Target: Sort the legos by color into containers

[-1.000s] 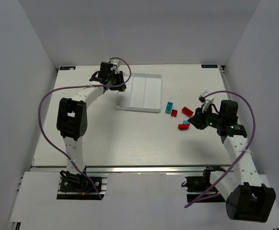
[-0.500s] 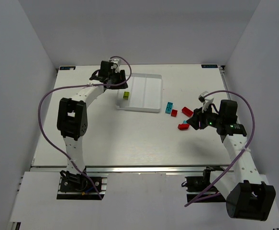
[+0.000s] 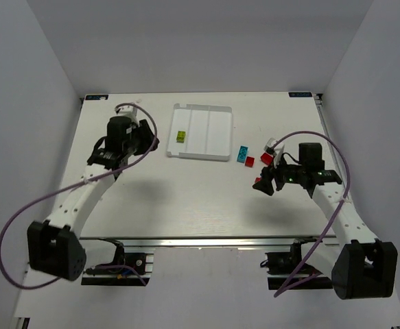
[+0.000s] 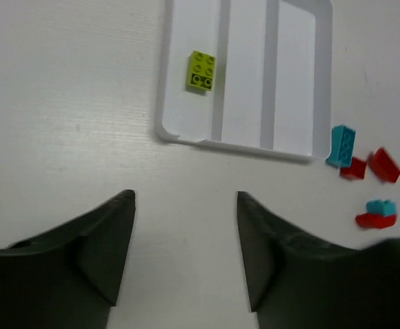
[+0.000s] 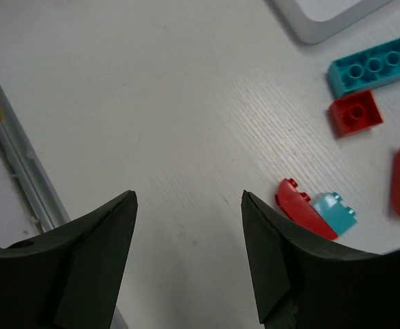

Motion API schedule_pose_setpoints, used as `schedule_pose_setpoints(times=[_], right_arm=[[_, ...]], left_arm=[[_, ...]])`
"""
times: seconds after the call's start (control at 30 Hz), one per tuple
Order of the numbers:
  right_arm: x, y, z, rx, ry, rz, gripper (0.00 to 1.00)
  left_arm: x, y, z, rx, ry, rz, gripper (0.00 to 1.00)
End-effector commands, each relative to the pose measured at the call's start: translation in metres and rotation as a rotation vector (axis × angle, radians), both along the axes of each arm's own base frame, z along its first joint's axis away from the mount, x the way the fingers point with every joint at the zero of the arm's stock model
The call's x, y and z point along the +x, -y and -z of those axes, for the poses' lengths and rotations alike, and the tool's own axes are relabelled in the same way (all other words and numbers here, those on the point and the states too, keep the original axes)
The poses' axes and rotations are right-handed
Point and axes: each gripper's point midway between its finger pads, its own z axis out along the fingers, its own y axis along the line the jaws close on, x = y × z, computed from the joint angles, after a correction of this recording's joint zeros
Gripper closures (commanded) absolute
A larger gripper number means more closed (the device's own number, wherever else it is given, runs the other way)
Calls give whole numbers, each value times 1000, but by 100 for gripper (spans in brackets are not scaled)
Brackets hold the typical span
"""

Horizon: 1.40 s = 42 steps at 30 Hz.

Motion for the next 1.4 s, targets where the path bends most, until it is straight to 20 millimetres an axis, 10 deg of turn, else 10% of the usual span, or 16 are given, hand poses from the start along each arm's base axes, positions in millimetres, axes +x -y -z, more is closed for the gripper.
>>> schedule_pose_setpoints(times=[0.0,0.27,0.53,0.93,1.37], right_arm=[[9,-18,-9,-15,28,-57,32],[54,-52,-12,-85,-17,61,31],[61,-48,-21,-81,27,163,30],[65,-36,-32,-74,59,249,39],[64,-28,-38,-60,81,265,39]], left_arm=[[-29,-43,15,41,-73,-223,24],[-60,-114,89,231,-415,-569,5],[-45,-139,115,228,-522,-711,7],[-18,-164,166,284,-671,-757,18],[6,-176,178,292,-678,-731,48]])
